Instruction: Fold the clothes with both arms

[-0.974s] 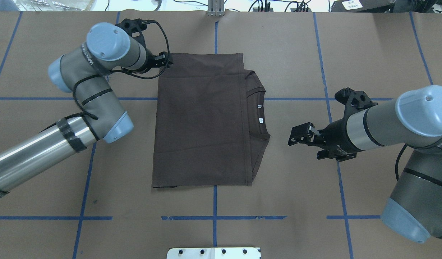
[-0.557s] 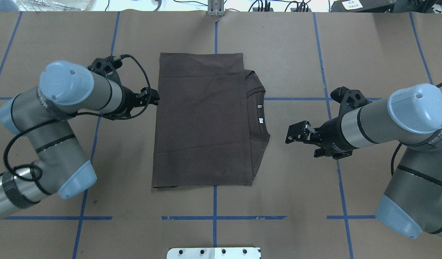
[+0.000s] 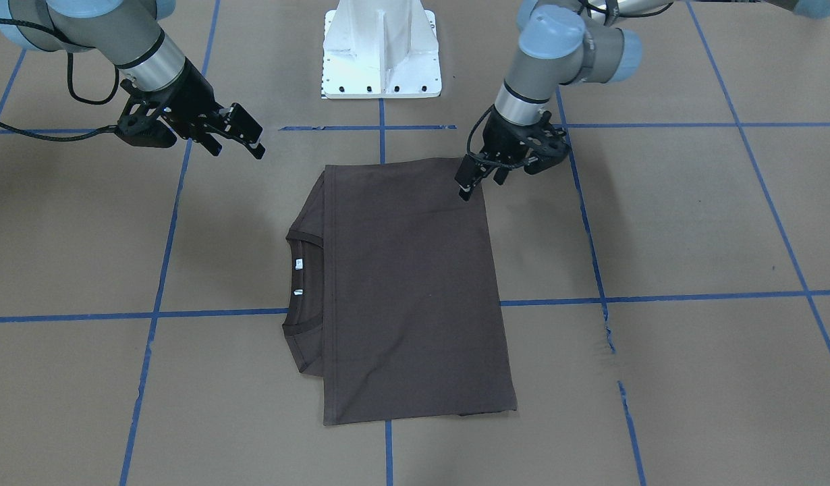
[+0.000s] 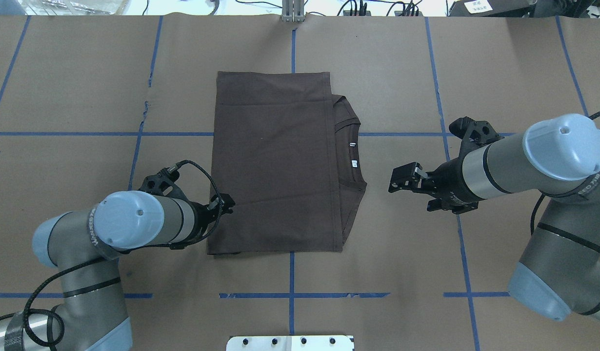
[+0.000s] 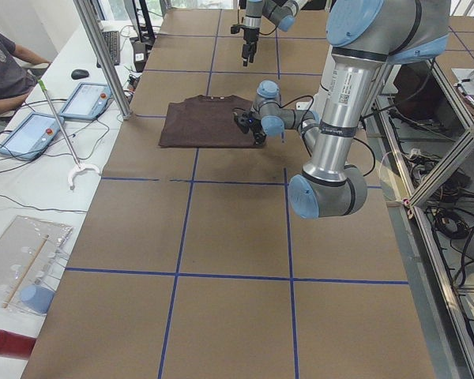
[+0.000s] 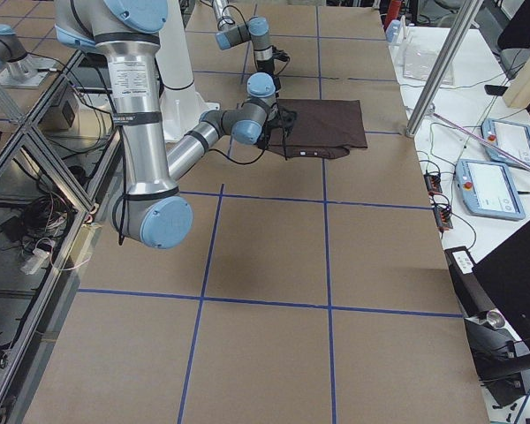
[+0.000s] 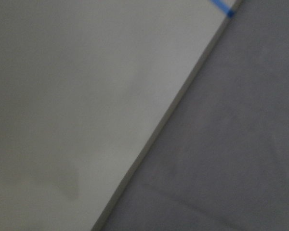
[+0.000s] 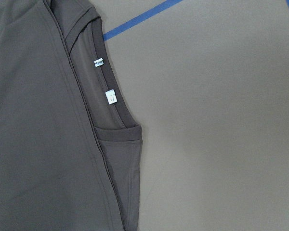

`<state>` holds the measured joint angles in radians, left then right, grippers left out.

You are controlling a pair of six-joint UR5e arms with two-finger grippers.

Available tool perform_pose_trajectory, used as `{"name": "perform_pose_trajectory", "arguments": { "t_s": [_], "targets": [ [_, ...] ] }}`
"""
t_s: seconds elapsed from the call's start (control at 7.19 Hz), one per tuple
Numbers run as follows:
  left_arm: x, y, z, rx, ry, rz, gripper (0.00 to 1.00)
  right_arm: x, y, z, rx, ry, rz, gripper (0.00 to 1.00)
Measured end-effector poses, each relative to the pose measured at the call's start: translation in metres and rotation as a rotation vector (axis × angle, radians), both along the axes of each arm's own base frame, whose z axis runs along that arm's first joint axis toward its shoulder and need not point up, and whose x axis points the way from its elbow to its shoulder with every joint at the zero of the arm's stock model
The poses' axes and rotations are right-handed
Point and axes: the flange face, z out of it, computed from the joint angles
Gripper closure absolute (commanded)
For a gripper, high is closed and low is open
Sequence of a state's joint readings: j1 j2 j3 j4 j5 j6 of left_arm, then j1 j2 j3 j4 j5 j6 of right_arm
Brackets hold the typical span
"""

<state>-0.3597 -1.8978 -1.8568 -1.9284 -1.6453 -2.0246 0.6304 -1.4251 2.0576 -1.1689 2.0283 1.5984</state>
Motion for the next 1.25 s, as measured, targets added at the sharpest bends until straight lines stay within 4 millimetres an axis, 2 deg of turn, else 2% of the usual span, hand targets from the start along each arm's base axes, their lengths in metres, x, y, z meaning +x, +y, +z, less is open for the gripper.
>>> {"name": "perform_pose_trajectory", "arguments": {
  "t_s": [0.28, 0.56, 0.7, 0.84, 0.97, 1.11, 1.25],
  "targets": [
    [0.010, 0.017, 0.006, -0.020, -0.017, 0.006, 0.12, 0.000, 0.000, 0.000, 0.000, 0.000, 0.001, 0.00],
    [0.015, 0.026, 0.005, -0.029, -0.023, 0.015, 0.15, 0.001, -0.001, 0.000, 0.000, 0.000, 0.002, 0.00],
    [0.016, 0.029, 0.004, -0.032, -0.021, 0.018, 0.29, 0.001, -0.001, 0.000, 0.000, 0.000, 0.004, 0.00],
    [0.017, 0.030, 0.003, -0.036, -0.018, 0.018, 0.60, 0.002, -0.002, 0.000, -0.001, 0.000, 0.005, 0.00],
    [0.018, 0.031, 0.002, -0.042, -0.015, 0.015, 0.86, 0.002, -0.002, 0.000, -0.001, 0.000, 0.005, 0.00],
    [0.018, 0.032, 0.002, -0.051, -0.013, 0.008, 1.00, 0.003, -0.002, 0.000, -0.001, 0.000, 0.005, 0.00],
    [0.018, 0.032, 0.002, -0.057, -0.011, 0.004, 1.00, 0.003, -0.003, 0.000, -0.002, 0.000, 0.005, 0.00]
  ]
}}
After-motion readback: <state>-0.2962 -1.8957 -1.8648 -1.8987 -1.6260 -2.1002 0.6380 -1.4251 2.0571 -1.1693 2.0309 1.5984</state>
